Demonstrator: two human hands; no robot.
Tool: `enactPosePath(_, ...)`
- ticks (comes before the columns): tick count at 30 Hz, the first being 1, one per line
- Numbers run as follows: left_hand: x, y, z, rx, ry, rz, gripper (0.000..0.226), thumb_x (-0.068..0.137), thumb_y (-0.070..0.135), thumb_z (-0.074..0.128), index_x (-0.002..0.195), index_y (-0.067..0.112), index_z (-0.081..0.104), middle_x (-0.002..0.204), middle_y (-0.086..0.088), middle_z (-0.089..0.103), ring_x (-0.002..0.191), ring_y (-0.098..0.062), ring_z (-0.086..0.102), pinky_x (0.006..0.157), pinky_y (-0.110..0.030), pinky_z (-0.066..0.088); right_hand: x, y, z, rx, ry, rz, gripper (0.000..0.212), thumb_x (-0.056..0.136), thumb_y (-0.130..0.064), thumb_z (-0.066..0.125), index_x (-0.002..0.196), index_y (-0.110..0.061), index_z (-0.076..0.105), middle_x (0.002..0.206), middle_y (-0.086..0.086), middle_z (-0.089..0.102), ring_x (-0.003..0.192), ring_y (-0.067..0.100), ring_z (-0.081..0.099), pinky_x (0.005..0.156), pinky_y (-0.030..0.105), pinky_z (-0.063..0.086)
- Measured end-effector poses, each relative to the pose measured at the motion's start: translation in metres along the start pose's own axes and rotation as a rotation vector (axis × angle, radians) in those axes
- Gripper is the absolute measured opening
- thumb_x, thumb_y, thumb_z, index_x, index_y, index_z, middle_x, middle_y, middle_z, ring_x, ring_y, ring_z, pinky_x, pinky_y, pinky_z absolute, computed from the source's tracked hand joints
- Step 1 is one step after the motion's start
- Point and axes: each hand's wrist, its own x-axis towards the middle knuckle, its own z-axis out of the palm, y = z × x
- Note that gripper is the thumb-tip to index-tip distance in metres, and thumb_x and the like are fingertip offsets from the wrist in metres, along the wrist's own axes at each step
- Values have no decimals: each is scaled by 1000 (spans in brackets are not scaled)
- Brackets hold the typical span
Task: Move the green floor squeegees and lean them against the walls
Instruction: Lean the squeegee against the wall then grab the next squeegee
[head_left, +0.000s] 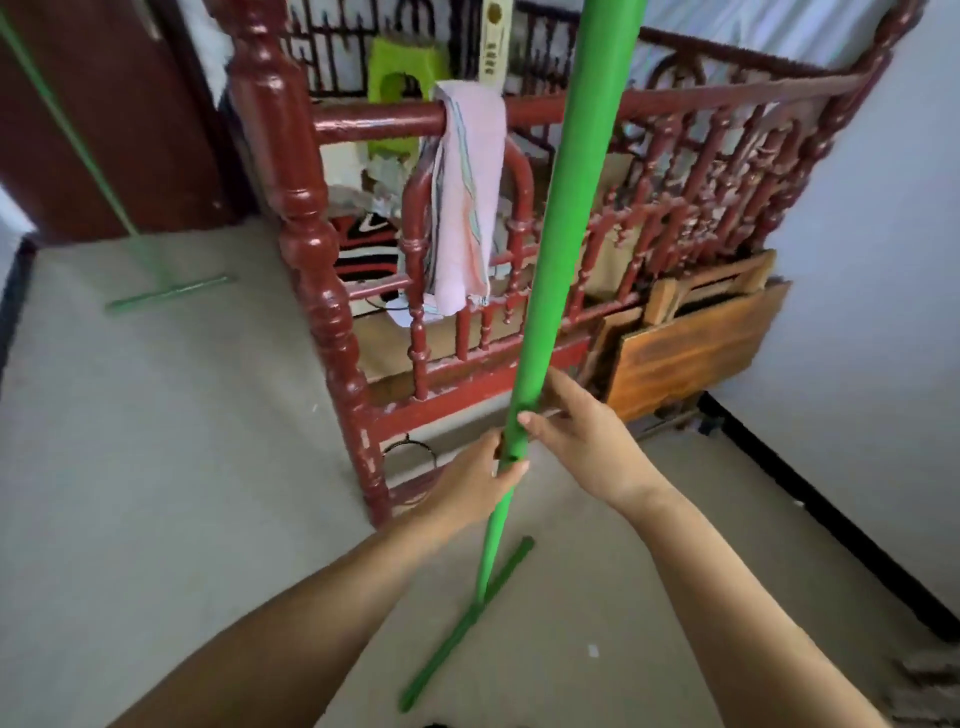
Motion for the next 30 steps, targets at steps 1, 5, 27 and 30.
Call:
enactPosePath(1,-3,5,3,-27,57,-16,32,87,31,55,115,16,51,103,-1,66,98,-21,64,73,-35,52,5,1,-3,-8,-40,-22,28,85,-18,57,112,-14,51,96,-3,63,79,-1,63,71,14,51)
enactPosePath(5,-15,15,14,-125,206,-44,23,86,22,58,105,9,55,93,-9,67,89,-27,66,82,-49,54,11,2,-13,14,-83,-86,20,84,-13,59,104,-12,58,93,-1,64,88,14,62,85,24,49)
enactPosePath(27,-291,-108,-75,-166,725,-582,25,90,21,48,104,0,49,98,-19,62,87,-31,61,80,-42,52,-101,-174,211,77,-688,-522,19,76,-25,67,93,-19,60,88,-1,67,82,11,62,72,19,48)
enactPosePath(30,-348,-138,-95,-158,779,-620,22,91,19,48,105,2,49,99,-17,63,88,-29,61,83,-45,51,-134,-210,262,83,-742,-558,18,76,-25,66,90,-18,58,88,1,67,81,14,63,72,24,50)
